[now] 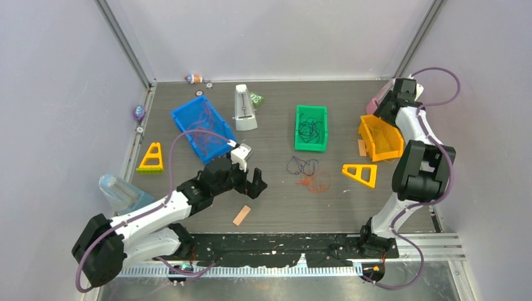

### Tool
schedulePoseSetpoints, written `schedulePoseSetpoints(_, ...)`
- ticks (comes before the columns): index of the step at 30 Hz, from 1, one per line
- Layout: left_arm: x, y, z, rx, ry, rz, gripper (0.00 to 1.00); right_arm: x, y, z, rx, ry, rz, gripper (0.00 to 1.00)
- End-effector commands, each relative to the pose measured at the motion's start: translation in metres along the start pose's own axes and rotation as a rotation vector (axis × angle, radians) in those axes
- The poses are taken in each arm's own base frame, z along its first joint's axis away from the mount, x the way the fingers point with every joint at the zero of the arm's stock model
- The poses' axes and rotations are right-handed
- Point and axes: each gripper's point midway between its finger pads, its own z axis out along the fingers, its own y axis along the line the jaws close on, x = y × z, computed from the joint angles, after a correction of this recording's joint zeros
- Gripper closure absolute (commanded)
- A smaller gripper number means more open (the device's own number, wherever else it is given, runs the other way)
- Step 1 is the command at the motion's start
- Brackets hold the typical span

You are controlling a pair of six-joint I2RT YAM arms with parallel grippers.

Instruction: Untangle the cables

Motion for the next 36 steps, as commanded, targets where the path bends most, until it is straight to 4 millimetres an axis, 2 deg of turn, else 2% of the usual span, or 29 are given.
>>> schedulePoseSetpoints(1,-0.025,-0.017,0.013,0.068,-0.036,-0.011,0.00,-0.038,0.006,-0.047,-0.045,-0.120,0.002,0.33)
schedulePoseSetpoints(3,-0.027,-0.019,0.021,0.077,-0.033,-0.017,0.00,-0.039,0.007,-0.057,-0.062,-0.130,-0.002,0.26)
schedulePoseSetpoints(5,-0.026,-0.018,0.031,0.070,-0.008,-0.033,0.00,-0.038,0.009,-0.070,-0.084,-0.141,-0.006,0.15)
schedulePoseSetpoints(6,-0.025,-0.018,0.036,0.065,0.005,-0.045,0.00,-0.030,0.009,-0.072,-0.088,-0.136,-0.012,0.06)
schedulePoseSetpoints(7,-0.026,-0.019,0.042,0.070,0.012,-0.052,0.00,-0.032,0.013,-0.086,-0.104,-0.167,-0.014,0.03)
schedulePoseSetpoints(8,-0.030,-0.023,0.047,0.086,0.016,-0.060,0.00,-0.019,0.014,-0.087,-0.114,-0.155,-0.021,0.01)
schedulePoseSetpoints(9,-0.030,-0.026,0.051,0.098,0.024,-0.067,0.00,-0.016,0.026,-0.103,-0.161,-0.179,-0.027,0.01)
schedulePoseSetpoints(10,-0.030,-0.029,0.057,0.113,0.032,-0.075,0.00,0.003,0.032,-0.103,-0.198,-0.154,-0.039,0.01)
schedulePoseSetpoints(11,-0.031,-0.032,0.062,0.131,0.039,-0.079,0.00,0.009,0.048,-0.121,-0.262,-0.175,-0.042,0.01)
schedulePoseSetpoints(12,-0.029,-0.035,0.068,0.147,0.053,-0.084,0.00,0.032,0.055,-0.120,-0.306,-0.145,-0.057,0.01)
schedulePoseSetpoints(13,-0.029,-0.038,0.073,0.163,0.067,-0.086,0.00,0.040,0.067,-0.137,-0.365,-0.163,-0.068,0.02)
schedulePoseSetpoints(14,-0.029,-0.040,0.079,0.176,0.082,-0.089,0.01,0.066,0.078,-0.148,-0.426,-0.144,-0.100,0.04)
schedulePoseSetpoints(15,-0.027,-0.042,0.084,0.187,0.102,-0.092,0.02,0.076,0.082,-0.152,-0.453,-0.136,-0.102,0.06)
schedulePoseSetpoints(16,-0.024,-0.044,0.091,0.201,0.125,-0.093,0.04,0.104,0.085,-0.159,-0.498,-0.106,-0.132,0.07)
schedulePoseSetpoints(17,-0.023,-0.045,0.097,0.209,0.136,-0.093,0.05,0.115,0.086,-0.161,-0.517,-0.095,-0.137,0.08)
schedulePoseSetpoints(18,-0.022,-0.046,0.102,0.217,0.148,-0.093,0.05,0.142,0.090,-0.170,-0.582,-0.050,-0.163,0.08)
schedulePoseSetpoints(22,-0.026,-0.048,0.113,0.224,0.168,-0.089,0.07,0.208,0.096,-0.191,-0.713,0.064,-0.265,0.07)
schedulePoseSetpoints(27,-0.022,-0.040,0.113,0.202,0.119,-0.069,0.06,0.266,0.093,-0.199,-0.726,0.167,-0.398,0.04)
schedulePoseSetpoints(29,-0.020,-0.037,0.114,0.195,0.110,-0.068,0.06,0.280,0.094,-0.199,-0.717,0.187,-0.442,0.01)
schedulePoseSetpoints(31,-0.023,-0.036,0.113,0.201,0.089,-0.074,0.06,0.292,0.094,-0.195,-0.693,0.206,-0.492,0.01)
schedulePoseSetpoints(36,-0.033,-0.030,0.102,0.173,0.002,-0.048,0.05,0.300,0.096,-0.183,-0.624,0.185,-0.549,0.02)
